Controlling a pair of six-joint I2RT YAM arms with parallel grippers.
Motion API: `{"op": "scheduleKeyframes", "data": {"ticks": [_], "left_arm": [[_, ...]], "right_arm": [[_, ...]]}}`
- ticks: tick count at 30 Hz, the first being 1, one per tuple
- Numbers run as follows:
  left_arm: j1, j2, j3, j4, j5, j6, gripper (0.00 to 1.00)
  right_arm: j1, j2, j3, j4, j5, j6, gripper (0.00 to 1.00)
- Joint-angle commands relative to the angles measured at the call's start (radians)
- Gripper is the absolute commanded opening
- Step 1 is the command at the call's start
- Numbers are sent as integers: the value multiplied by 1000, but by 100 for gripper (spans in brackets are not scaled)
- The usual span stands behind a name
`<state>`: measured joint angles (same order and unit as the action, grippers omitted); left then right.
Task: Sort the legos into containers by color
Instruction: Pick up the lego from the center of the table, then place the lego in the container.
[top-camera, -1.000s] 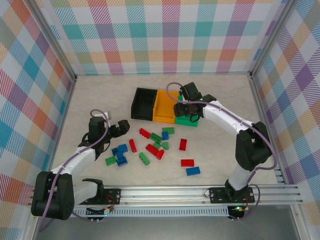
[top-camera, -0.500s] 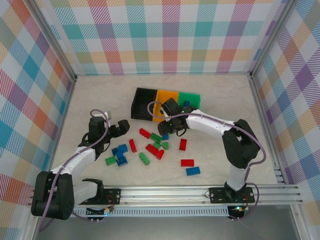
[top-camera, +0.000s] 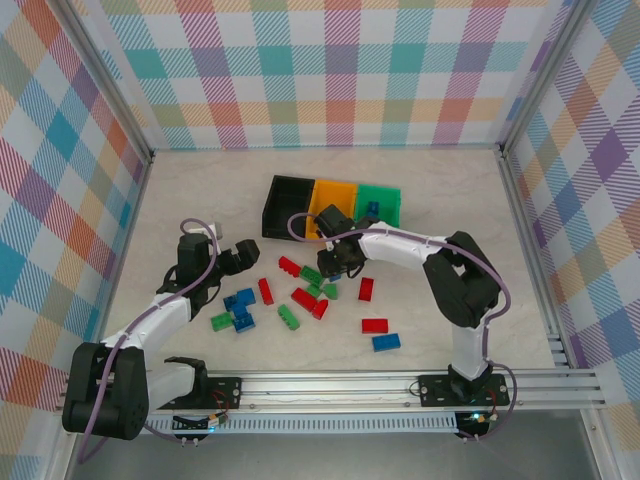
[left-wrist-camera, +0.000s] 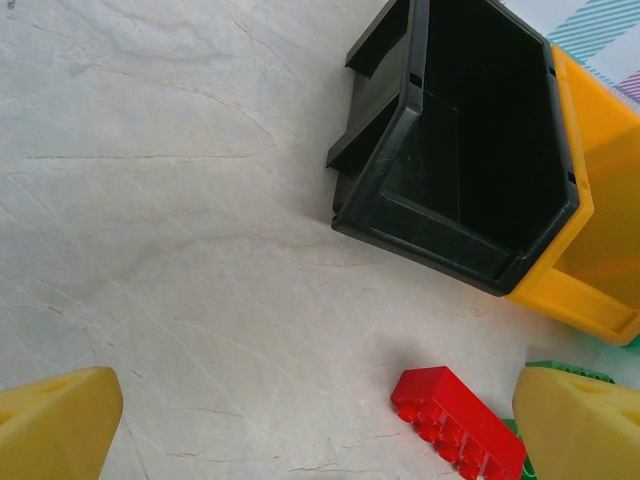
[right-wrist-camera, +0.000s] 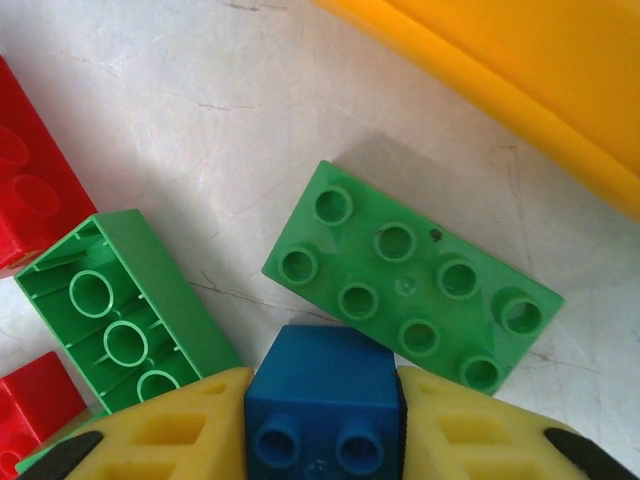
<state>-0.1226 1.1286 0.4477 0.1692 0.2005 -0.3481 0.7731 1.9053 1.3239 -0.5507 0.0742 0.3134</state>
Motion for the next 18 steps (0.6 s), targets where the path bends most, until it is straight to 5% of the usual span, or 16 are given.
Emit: {"op": "scheduleKeyframes", "data": {"ticks": [1,10,14,18], "left_arm": [[-10,-2,23,6,8,6,100],[-10,6,23,10,13,4,100],[-11,9,24,10,11,5,100],[-10,9,25,5,7,9,100]], "right_arm": [[-17,-113,18,-28,59,-20,36],[-271,-205,38,9,66,-42,38],[-303,-106,134,-45,32,-67,59],[-284,-120,92,-10,-1,-49,63]]}}
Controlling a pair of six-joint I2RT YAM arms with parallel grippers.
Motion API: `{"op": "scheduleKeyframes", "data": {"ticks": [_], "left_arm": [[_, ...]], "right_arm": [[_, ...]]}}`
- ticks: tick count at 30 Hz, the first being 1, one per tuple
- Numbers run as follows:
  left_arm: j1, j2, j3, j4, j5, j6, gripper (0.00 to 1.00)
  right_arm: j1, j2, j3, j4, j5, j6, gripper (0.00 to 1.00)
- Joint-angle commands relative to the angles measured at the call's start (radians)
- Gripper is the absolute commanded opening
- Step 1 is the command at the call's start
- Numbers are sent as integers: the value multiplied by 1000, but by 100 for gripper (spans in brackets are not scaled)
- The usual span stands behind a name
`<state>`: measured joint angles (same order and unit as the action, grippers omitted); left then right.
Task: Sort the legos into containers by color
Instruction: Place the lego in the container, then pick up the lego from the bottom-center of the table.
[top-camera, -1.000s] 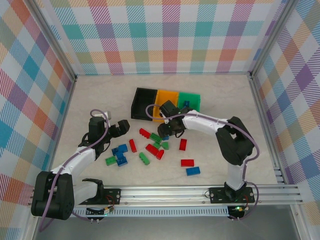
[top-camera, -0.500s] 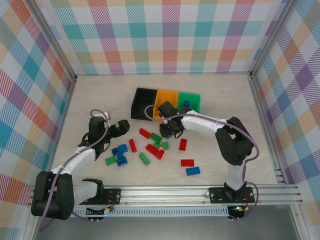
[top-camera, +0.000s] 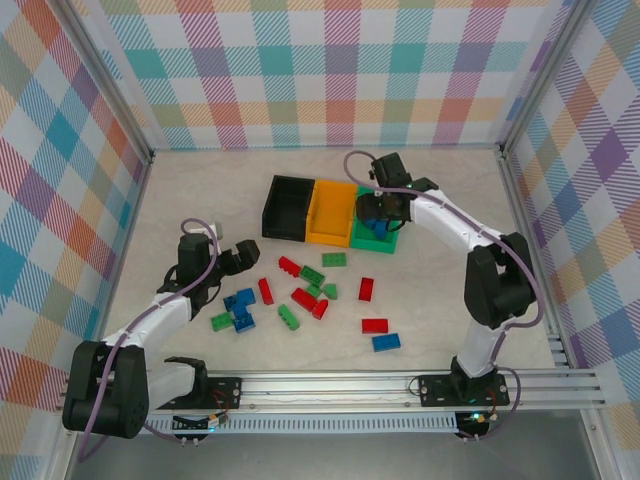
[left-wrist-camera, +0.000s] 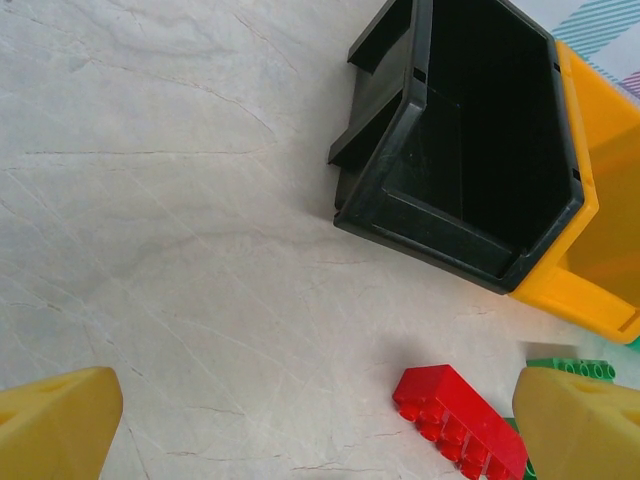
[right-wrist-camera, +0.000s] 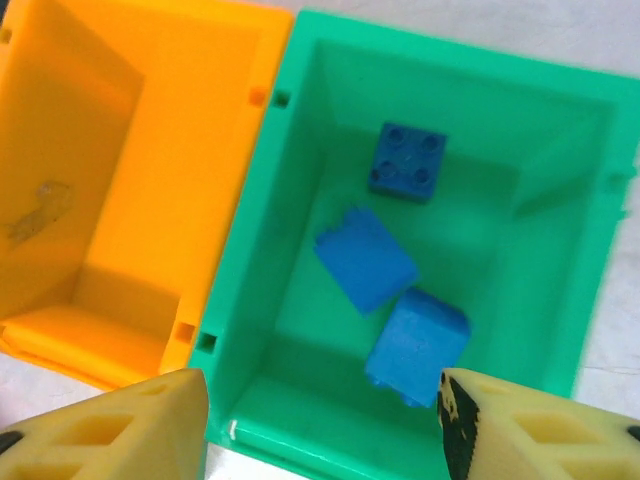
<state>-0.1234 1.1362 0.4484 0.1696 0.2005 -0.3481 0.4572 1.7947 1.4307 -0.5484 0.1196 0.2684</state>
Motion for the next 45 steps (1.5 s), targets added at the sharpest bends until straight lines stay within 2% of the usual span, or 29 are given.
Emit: {"op": "scheduleKeyframes", "data": {"ticks": [1,4,11,13,16,19,22,33,35,37,45], "left_arm": [[-9,1,25,4,4,9,100],[-9,9,24,10,6,8,100],[-11,41,33,19,20,-8,100],[-12,29,33,-4,-21,-15,100],[-11,1,36,-66,-130,-22,100],[-10,-15,43,-116,-206,-27,100],[-7,-10,44,-124,-233,-42,100],[-3,10,66,-164,-251,-58,100],[-4,-13,53,-160,-267,-58,100],[-3,-33,47,-163,-279,-57,100],[-2,-95,48,-206,-353,-38,100]], "right_arm": [[38,-17,-32,-4,-68,-3,63],[95,-40,-74,5,-143,-7,62],[397,15,-64,4,-156,-8,62],[462,47,-57,31,-164,7,62],[524,98,-24,-4,-92,13,61],[529,75,-66,-23,-36,44,61],[529,-19,-155,-64,-1,108,61],[555,-563,-621,-356,109,492,71],[557,-618,-670,-394,95,540,77],[568,-636,-695,-407,84,576,83],[626,-504,-708,-305,45,614,86]]}}
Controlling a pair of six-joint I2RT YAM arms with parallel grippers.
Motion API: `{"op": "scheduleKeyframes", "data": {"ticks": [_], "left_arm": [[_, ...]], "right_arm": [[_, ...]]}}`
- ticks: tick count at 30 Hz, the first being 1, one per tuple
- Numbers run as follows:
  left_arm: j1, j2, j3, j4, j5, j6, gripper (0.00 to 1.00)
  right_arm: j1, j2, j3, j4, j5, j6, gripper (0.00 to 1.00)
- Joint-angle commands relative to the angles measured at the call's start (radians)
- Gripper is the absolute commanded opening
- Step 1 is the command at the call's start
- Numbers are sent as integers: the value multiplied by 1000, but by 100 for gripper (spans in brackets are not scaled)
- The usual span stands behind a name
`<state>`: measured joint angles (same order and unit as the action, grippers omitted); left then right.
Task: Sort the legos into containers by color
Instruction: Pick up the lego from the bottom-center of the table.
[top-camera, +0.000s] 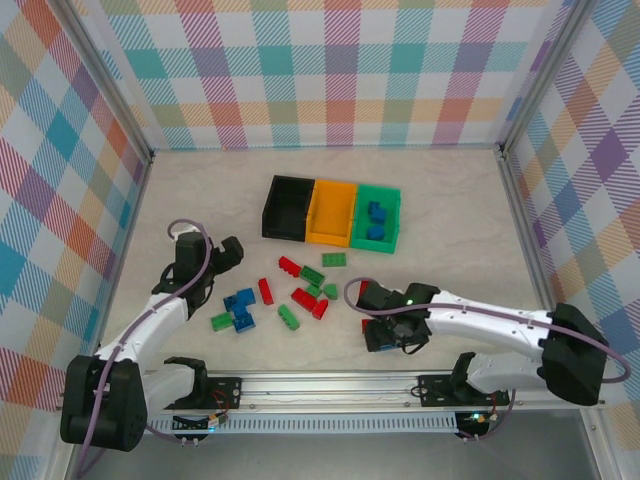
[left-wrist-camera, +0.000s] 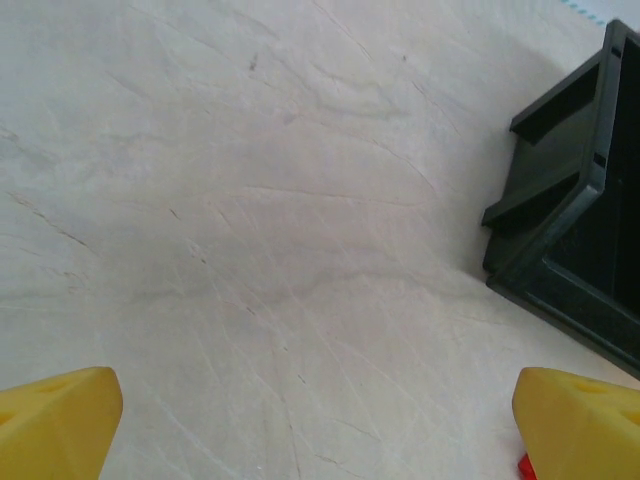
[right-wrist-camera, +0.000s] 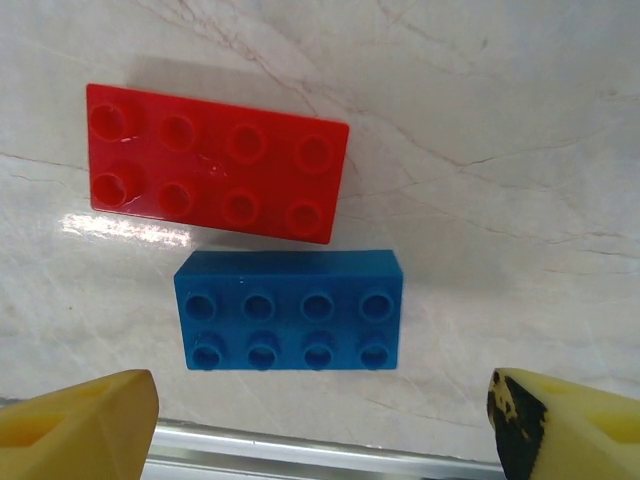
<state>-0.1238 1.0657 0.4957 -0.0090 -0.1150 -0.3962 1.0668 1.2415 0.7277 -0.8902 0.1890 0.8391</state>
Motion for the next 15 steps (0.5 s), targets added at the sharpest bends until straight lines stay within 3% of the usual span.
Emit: {"op": "scheduleKeyframes", "data": {"ticks": [1,7,11,15], "left_arm": [[-2,-24,-1,-26,-35,11,100],[-3,-6,9,-30,-26,12,100],[-2,0,8,-22,-17,9,100],[-2,5,9,-22,-12,9,100]], "right_arm": [[23,75,0,56,-29,40,86],[32,220,-16,119,-28,35,82],[36,206,-10,139,-19,23,49],[33,126,55,85,52,-19,46]]}}
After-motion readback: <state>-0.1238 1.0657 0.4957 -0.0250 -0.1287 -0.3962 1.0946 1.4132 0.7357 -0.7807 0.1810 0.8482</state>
